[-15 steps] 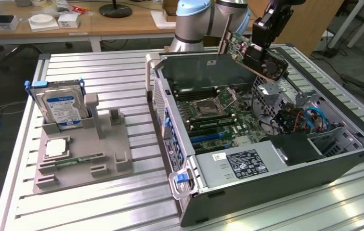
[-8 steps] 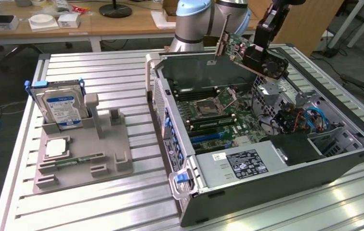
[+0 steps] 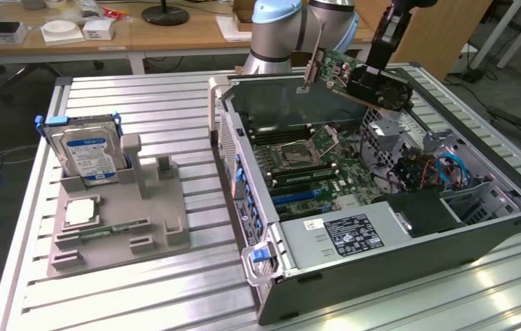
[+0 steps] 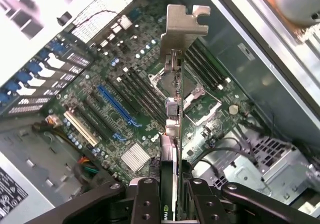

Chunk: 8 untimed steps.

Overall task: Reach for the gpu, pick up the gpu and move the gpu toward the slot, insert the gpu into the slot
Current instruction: 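Insert the gpu into the slot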

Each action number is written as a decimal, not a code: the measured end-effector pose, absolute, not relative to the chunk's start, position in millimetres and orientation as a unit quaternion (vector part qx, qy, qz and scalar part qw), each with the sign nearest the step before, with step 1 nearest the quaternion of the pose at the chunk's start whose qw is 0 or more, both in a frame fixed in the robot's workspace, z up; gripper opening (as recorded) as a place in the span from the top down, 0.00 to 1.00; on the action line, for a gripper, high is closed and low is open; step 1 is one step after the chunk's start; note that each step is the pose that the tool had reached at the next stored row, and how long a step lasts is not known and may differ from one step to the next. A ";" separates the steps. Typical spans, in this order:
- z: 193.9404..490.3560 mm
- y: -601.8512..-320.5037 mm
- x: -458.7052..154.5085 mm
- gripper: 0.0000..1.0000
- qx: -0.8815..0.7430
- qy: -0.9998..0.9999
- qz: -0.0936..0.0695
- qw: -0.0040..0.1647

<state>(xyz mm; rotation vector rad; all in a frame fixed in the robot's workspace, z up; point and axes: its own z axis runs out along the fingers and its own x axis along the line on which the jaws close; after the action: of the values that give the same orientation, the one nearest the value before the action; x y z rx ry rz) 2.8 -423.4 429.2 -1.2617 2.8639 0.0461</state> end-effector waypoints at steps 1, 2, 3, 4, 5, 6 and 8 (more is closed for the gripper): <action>429.1 -423.4 2.8 0.74 -0.411 0.912 0.015 0.006; 429.1 -423.4 2.8 0.74 -0.418 0.908 0.015 0.006; 429.1 -423.4 2.8 0.74 -0.425 0.905 0.015 0.006; 429.1 -423.4 2.8 0.74 -0.431 0.902 0.015 0.006; 429.1 -423.4 2.8 0.74 -0.438 0.899 0.015 0.005; 429.1 -423.4 2.8 0.74 -0.445 0.895 0.015 0.005; 429.0 -423.4 2.8 0.74 -0.459 0.888 0.015 0.005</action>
<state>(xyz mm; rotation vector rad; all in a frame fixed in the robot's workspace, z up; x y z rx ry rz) 2.8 -423.4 429.0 -1.4376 2.7815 0.0480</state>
